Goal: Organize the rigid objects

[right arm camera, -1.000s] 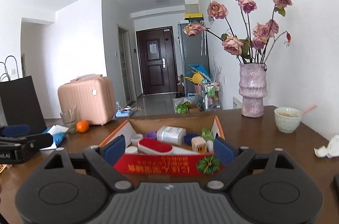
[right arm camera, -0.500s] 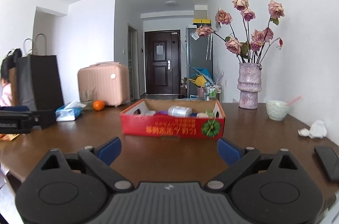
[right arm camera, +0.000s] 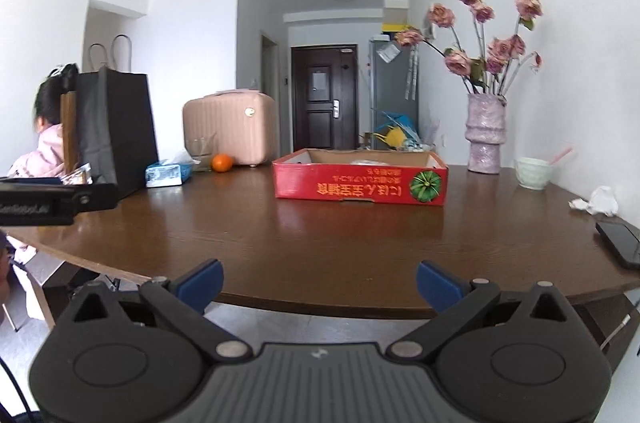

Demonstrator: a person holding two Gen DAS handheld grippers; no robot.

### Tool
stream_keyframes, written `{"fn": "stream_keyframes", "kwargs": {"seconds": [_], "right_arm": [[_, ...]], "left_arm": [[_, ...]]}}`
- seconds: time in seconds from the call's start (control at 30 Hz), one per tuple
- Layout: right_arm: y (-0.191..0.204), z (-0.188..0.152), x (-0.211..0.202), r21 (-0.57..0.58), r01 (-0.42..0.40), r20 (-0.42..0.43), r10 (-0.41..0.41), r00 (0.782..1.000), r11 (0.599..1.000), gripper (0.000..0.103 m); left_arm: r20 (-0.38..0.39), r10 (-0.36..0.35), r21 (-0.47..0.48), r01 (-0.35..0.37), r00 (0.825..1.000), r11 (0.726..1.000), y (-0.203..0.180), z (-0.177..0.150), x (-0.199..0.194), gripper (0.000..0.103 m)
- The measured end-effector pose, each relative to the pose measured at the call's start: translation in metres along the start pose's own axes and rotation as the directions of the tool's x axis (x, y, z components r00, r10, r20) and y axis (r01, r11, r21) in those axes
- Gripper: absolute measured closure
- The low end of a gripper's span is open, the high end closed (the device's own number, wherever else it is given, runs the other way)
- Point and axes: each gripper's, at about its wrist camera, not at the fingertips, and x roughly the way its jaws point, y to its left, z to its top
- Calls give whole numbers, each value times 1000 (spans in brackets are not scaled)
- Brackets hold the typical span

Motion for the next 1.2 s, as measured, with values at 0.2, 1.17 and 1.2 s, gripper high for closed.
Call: {"fn": "stream_keyframes", "kwargs": {"seconds": [0.2,1.17,1.2], "right_arm": [[-4,2,-3,16,8,17,-8,1000,1000,0],[-6,2,3,34,15,-1,-15,1000,999,0],[-6,2,4,38,15,-3,-15,1000,999,0]], "left_arm": [[6,-7,25,7,1000,1000,-3,0,-2,0],[7,-26,60,26,1000,998,-8,-4,-2,0],[7,-26,62,26,1000,998,-8,-4,-2,0]]}}
